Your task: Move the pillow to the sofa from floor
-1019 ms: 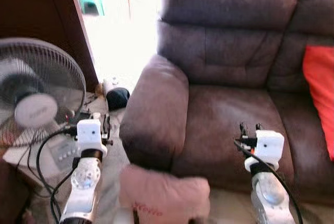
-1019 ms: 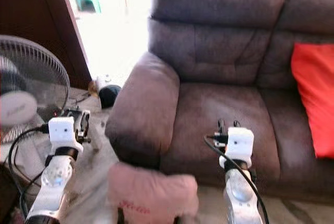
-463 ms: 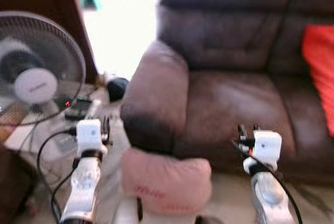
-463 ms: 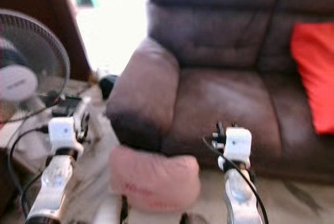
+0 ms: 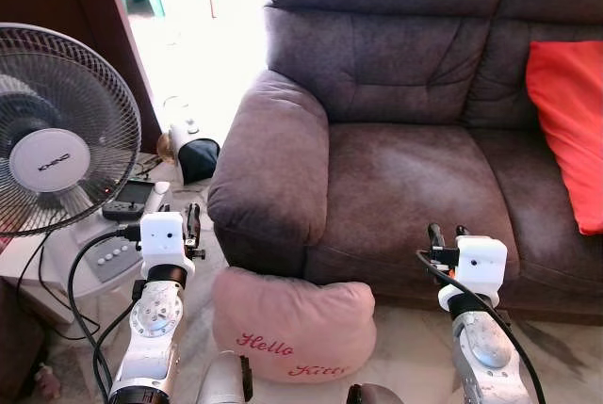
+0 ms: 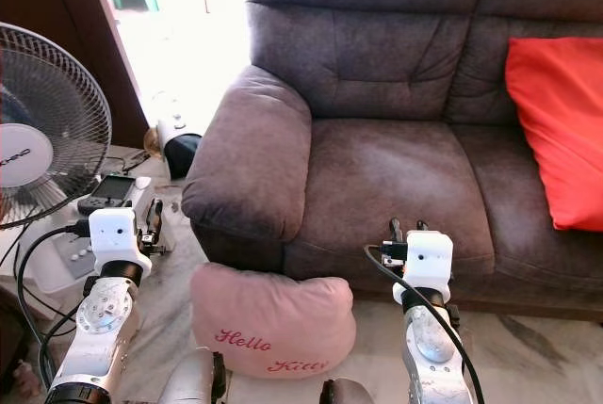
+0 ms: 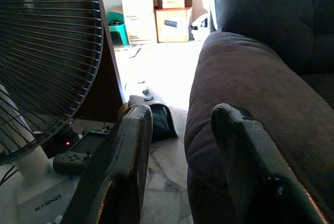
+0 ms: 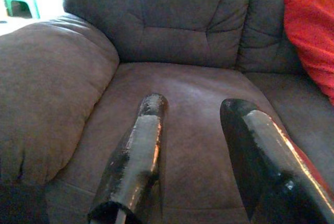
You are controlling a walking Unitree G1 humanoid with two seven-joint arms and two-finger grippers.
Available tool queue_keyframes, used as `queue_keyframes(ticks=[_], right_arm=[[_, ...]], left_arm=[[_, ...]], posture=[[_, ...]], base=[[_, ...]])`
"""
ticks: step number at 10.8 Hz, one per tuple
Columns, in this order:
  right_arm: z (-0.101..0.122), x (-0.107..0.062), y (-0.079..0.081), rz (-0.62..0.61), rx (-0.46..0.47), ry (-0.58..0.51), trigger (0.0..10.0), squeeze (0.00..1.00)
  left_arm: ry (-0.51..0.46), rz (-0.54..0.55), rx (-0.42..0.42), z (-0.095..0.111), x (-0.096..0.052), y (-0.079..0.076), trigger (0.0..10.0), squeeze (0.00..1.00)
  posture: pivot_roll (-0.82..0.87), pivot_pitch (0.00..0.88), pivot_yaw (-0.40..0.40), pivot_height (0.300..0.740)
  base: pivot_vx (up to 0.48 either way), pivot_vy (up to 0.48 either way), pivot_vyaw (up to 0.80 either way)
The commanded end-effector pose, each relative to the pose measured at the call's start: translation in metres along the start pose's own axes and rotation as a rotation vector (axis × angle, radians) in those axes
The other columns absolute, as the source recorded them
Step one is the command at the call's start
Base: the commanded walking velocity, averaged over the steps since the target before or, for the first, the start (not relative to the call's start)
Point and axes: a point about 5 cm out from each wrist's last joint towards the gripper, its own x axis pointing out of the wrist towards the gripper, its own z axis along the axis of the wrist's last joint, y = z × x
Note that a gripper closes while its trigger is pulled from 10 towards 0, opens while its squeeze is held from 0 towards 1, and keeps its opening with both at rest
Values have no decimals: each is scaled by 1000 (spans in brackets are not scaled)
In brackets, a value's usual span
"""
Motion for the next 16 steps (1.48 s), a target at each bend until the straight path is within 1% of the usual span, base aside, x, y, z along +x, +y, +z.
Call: queue_keyframes(ticks=[1,6,8,14,16], right_arm=[[4,2,-3,-4,3,-7,10000,0],[3,3,-3,5,-4,-1,10000,0],[5,3,-3,10,-7,-24,10000,0],[4,3,0,29,-7,-20,10000,0],[4,3,2,44,-28,-21,10000,0]], left_arm=[[0,0,-11,1,3,-1,10000,0],[-2,1,-14,2,4,-2,10000,0],[-2,3,-13,2,4,-2,10000,0],[4,-8,-9,2,7,-3,10000,0],[11,-14,-8,1,8,-5,10000,0]], posture=[[-19,37,-35,640],[-18,36,-38,540],[-15,33,-39,540],[-16,21,-34,540],[-17,27,-35,540]], base=[[0,0,0],[0,0,0],[0,0,0],[0,0,0],[0,0,0]])
